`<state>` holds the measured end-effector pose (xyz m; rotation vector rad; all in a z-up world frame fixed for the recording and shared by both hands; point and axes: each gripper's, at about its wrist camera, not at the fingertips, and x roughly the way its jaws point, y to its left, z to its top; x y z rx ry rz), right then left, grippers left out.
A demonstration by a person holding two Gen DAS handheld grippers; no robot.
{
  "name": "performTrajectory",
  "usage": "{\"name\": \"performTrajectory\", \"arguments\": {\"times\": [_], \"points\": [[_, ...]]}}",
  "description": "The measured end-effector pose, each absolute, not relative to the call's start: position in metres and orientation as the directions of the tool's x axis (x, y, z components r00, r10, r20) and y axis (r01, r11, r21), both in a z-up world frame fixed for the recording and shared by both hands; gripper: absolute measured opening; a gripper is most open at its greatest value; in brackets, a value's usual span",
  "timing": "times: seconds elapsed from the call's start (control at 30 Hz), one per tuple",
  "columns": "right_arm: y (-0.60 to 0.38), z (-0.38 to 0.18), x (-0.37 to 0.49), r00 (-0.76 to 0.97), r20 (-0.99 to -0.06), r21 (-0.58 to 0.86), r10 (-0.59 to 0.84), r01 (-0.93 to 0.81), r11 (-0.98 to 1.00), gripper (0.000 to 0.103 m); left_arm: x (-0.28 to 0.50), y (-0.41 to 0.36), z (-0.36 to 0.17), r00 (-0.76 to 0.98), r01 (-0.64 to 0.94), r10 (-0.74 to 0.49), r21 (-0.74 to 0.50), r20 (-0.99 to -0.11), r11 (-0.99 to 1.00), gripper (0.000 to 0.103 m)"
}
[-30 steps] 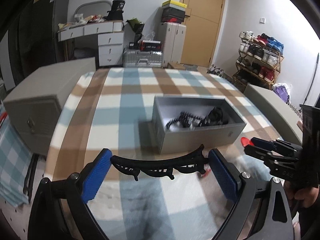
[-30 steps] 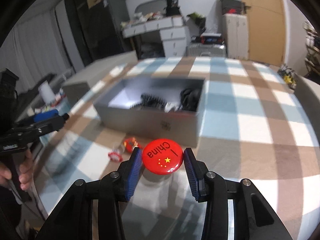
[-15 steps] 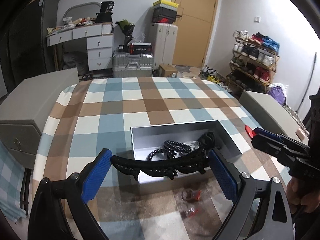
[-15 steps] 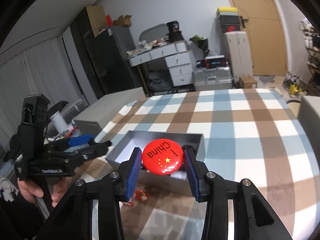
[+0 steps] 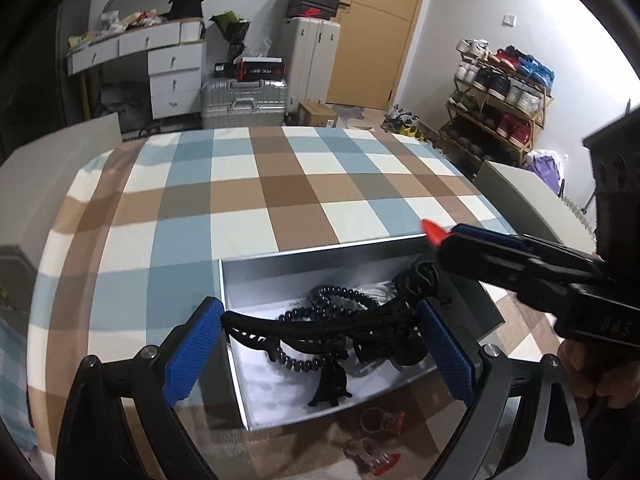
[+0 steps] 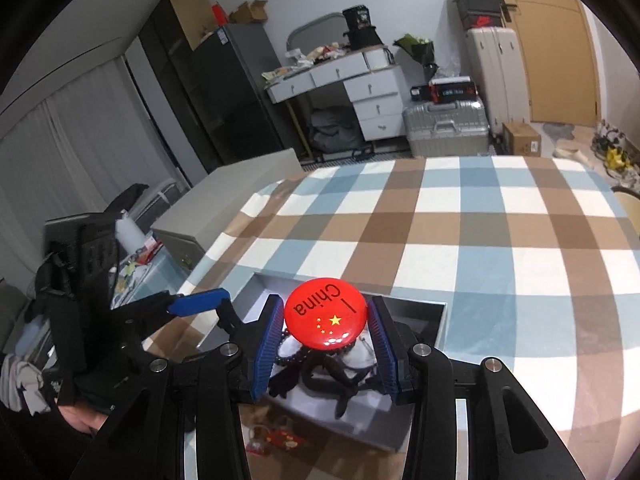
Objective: Organize jewelry
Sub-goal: 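Carry the banana clip and red badge over the grey box with both tools, then open both tools to release the items into the box and withdraw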
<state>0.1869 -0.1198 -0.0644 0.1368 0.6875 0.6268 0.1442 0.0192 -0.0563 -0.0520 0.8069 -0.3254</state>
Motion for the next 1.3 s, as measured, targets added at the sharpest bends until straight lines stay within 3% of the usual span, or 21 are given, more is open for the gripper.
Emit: {"name": "performTrajectory", "arguments": {"times": [0.6, 0.93, 1.07, 1.3], "points": [[-0.115, -0.079, 0.204, 0.573, -0.594, 0.325, 0.565, -0.472, 0.820, 0.044, 0.157, 0.007, -0.062, 0.627, 0.326, -0.318, -0.131, -0.711, 0.936, 0.095], [-0.125, -0.071, 0.198, 0.600, -0.554, 0.347, 0.577, -0.464, 0.815, 0.045, 0.149, 0.010, -0.056, 0.644, 0.333, -0.310, -0.108, -0.700, 0.937, 0.095], [-0.135, -0.065, 0.190, 0.629, -0.527, 0.362, 0.571, -0.441, 0.821, 0.064, 0.146, 0.016, -0.053, 0.671, 0.299, -0.292, -0.113, -0.681, 0.948, 0.096], [-0.149, -0.058, 0.175, 0.657, -0.493, 0.392, 0.570, -0.417, 0.820, 0.070, 0.134, 0.029, -0.040, 0.717, 0.247, -0.279, -0.141, -0.639, 0.959, 0.096]]}}
